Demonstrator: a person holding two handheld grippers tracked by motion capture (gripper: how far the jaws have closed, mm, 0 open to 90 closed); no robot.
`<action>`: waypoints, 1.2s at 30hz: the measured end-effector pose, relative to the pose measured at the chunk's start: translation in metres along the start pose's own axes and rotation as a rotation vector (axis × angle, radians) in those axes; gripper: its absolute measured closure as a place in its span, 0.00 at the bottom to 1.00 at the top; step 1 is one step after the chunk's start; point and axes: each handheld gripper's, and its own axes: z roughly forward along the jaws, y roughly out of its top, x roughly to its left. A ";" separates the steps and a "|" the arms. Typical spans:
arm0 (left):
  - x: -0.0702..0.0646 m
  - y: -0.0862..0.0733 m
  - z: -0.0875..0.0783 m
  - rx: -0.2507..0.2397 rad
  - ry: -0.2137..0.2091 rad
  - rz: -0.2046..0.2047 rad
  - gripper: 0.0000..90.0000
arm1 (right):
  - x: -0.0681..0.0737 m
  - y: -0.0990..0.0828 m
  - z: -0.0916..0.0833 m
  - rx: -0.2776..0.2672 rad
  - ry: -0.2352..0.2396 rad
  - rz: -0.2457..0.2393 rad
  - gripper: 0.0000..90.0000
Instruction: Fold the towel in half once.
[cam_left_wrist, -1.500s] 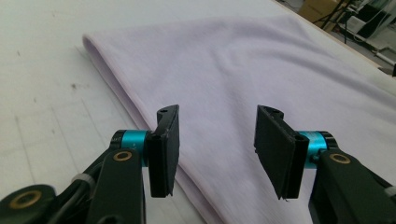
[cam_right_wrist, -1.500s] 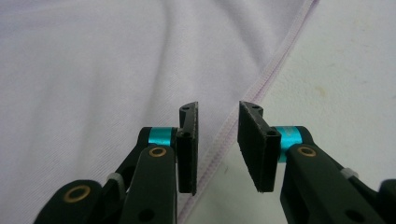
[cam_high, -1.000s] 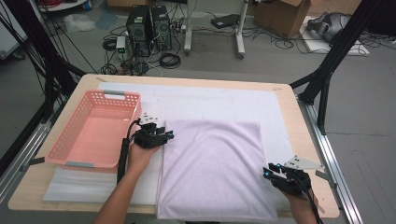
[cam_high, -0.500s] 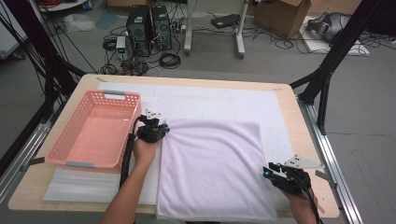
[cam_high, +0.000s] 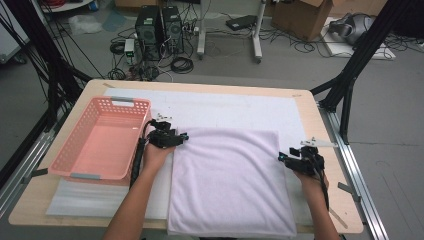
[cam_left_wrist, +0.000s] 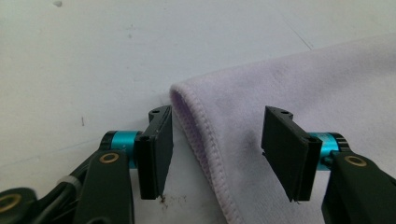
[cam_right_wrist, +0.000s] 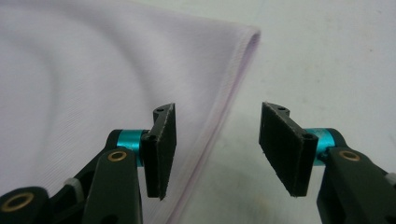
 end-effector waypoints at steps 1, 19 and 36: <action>0.000 0.000 0.000 0.001 0.010 0.021 0.56 | -0.003 0.004 0.006 0.012 -0.010 -0.001 0.52; -0.002 0.000 0.001 0.011 0.002 -0.031 0.95 | -0.011 0.032 0.054 0.053 0.041 0.038 0.96; 0.011 0.048 0.013 -0.101 0.052 -0.078 0.96 | -0.027 0.068 0.055 -0.134 -0.027 0.031 0.97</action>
